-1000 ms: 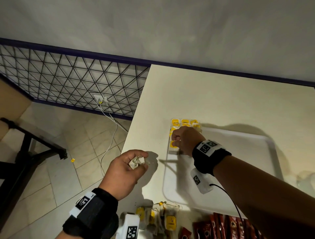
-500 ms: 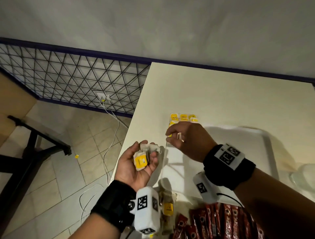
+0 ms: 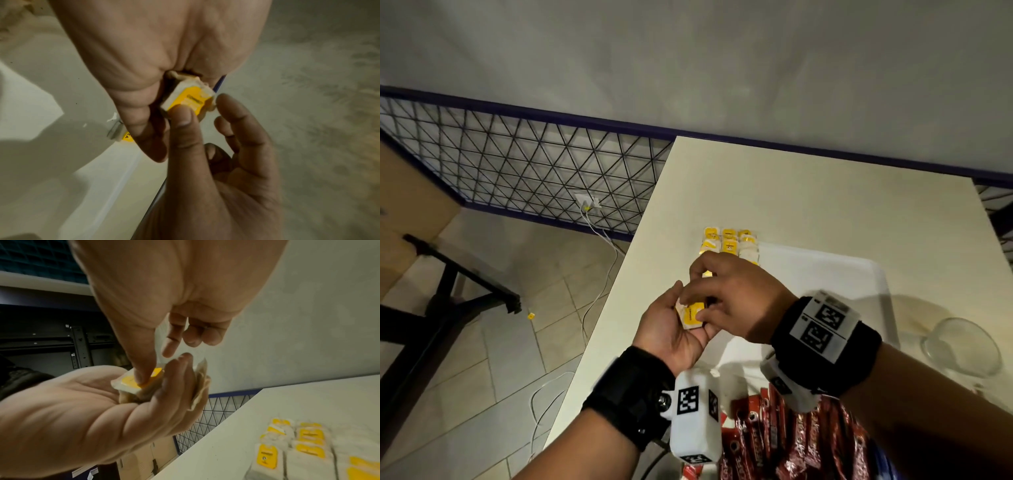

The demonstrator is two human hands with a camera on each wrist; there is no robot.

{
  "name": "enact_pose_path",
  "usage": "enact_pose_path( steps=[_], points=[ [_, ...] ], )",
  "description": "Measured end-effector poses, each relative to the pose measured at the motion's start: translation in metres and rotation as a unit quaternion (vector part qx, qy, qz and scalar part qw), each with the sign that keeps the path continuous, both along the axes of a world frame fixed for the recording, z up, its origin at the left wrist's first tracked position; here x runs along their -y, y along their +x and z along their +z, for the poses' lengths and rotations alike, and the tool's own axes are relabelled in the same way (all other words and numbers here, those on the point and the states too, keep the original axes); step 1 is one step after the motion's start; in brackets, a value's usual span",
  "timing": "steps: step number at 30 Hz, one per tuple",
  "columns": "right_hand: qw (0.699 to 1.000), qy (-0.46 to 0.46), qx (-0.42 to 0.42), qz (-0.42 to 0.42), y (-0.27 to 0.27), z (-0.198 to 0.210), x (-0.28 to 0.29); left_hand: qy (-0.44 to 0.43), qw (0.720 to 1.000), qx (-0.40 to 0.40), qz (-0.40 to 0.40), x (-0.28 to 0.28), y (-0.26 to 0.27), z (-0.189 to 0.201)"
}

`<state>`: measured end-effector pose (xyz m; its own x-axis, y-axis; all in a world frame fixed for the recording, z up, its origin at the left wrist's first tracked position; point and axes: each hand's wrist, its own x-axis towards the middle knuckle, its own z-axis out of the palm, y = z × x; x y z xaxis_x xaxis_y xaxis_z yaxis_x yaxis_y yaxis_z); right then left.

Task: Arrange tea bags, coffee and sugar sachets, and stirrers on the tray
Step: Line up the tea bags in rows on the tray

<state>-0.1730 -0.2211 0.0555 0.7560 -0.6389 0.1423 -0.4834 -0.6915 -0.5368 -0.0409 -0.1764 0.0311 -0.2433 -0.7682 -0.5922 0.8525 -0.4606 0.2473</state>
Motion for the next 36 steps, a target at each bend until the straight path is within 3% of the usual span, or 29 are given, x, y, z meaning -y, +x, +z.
enact_pose_path(
  steps=[10, 14, 20, 23, 26, 28, 30, 33, 36],
  points=[
    [0.999, 0.029, -0.039, 0.022, -0.02, 0.015, -0.001, 0.007, 1.0, 0.014, -0.014, -0.001, -0.017, 0.009],
    [0.998, 0.063, -0.01, 0.011, -0.026, 0.019, 0.001, 0.015, 0.999, -0.006, -0.031, 0.001, -0.019, 0.014],
    [0.992, 0.127, 0.004, -0.026, -0.034, 0.028, 0.003, 0.009, 0.998, 0.041, -0.047, 0.005, -0.018, 0.008],
    [0.971, 0.214, 0.088, -0.066, -0.036, 0.028, 0.0, 0.003, 0.996, 0.076, -0.051, 0.006, -0.016, 0.001],
    [0.953, 0.244, 0.15, -0.096, -0.037, 0.03, 0.001, 0.015, 0.983, 0.171, -0.063, 0.004, -0.008, -0.011],
    [0.957, 0.227, 0.141, -0.112, -0.04, 0.031, 0.004, -0.02, 0.965, 0.256, -0.048, 0.001, 0.002, -0.014],
    [0.958, 0.219, 0.134, -0.126, -0.045, 0.031, 0.007, -0.113, 0.931, 0.345, -0.037, -0.001, 0.014, -0.008],
    [0.956, 0.222, 0.137, -0.133, -0.048, 0.031, 0.009, -0.239, 0.846, 0.462, -0.116, 0.001, 0.021, 0.016],
    [0.955, 0.224, 0.135, -0.139, -0.046, 0.033, 0.009, -0.293, 0.753, 0.563, -0.172, 0.01, 0.015, 0.029]
  ],
)
